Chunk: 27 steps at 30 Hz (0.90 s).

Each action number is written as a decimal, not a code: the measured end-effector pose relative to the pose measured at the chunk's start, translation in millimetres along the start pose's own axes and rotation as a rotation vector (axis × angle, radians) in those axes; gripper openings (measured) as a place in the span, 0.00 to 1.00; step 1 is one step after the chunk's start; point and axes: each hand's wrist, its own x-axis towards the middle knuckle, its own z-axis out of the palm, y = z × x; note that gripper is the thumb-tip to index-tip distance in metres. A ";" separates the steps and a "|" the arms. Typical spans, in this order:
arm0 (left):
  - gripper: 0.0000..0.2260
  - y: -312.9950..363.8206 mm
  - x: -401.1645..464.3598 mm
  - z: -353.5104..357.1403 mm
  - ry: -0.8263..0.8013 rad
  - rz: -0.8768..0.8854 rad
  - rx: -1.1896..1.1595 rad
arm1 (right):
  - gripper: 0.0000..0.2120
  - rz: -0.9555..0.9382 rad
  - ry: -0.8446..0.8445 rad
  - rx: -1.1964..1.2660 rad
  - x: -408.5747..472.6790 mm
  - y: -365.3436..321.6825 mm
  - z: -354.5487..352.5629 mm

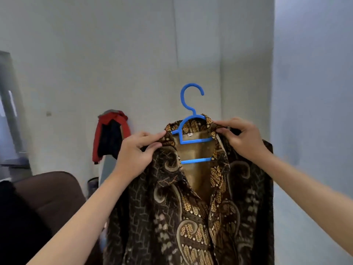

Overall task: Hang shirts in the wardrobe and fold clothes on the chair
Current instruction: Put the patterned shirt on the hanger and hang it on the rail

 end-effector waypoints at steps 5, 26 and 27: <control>0.17 25.1 29.8 86.3 -0.105 -0.053 -0.178 | 0.15 0.113 0.041 -0.187 -14.2 19.7 -83.9; 0.12 206.5 148.4 448.5 -0.206 0.125 -0.572 | 0.14 0.187 0.455 -0.588 -45.5 143.6 -412.6; 0.11 213.7 153.7 461.4 -0.209 0.123 -0.583 | 0.13 0.179 0.481 -0.592 -44.8 147.2 -423.1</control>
